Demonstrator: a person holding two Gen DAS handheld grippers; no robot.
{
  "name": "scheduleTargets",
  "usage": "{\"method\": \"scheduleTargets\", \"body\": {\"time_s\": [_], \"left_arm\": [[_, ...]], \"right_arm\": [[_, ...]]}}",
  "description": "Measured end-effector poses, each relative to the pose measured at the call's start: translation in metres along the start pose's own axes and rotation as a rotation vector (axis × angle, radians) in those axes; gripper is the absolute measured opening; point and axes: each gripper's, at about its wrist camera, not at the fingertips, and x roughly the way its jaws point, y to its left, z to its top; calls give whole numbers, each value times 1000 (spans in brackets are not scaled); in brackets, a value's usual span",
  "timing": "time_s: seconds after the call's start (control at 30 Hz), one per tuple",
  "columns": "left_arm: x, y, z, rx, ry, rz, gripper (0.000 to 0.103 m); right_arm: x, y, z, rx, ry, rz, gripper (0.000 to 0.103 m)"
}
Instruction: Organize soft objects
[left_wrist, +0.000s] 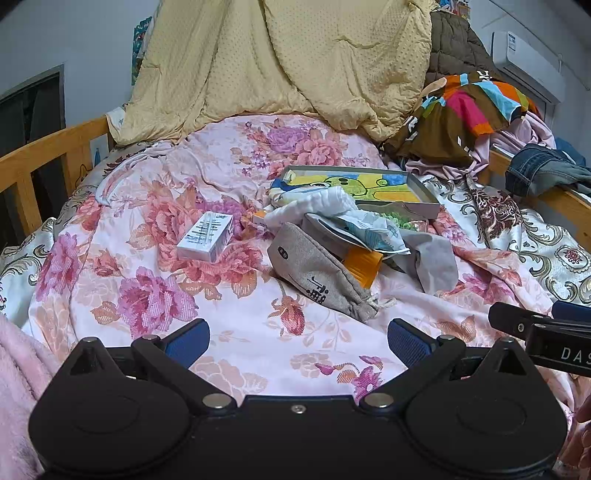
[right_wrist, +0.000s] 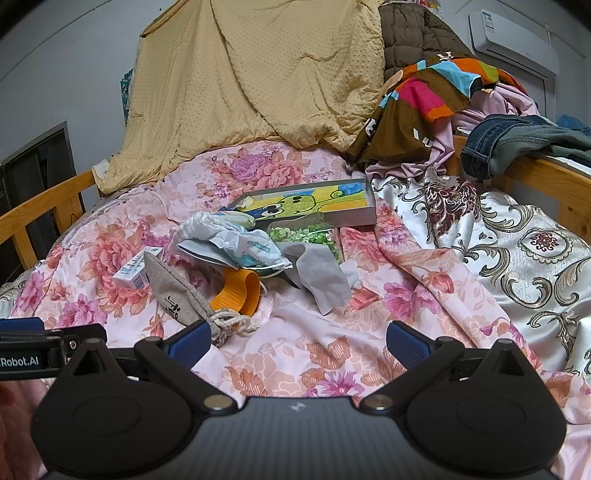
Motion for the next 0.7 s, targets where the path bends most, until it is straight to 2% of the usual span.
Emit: {"method": "scheduleTargets", "body": {"time_s": [0.7], "left_arm": [[3,-3,-4,-3,3,-1,102]], "right_arm": [[1,0,-1,0,3,-2,103]]}}
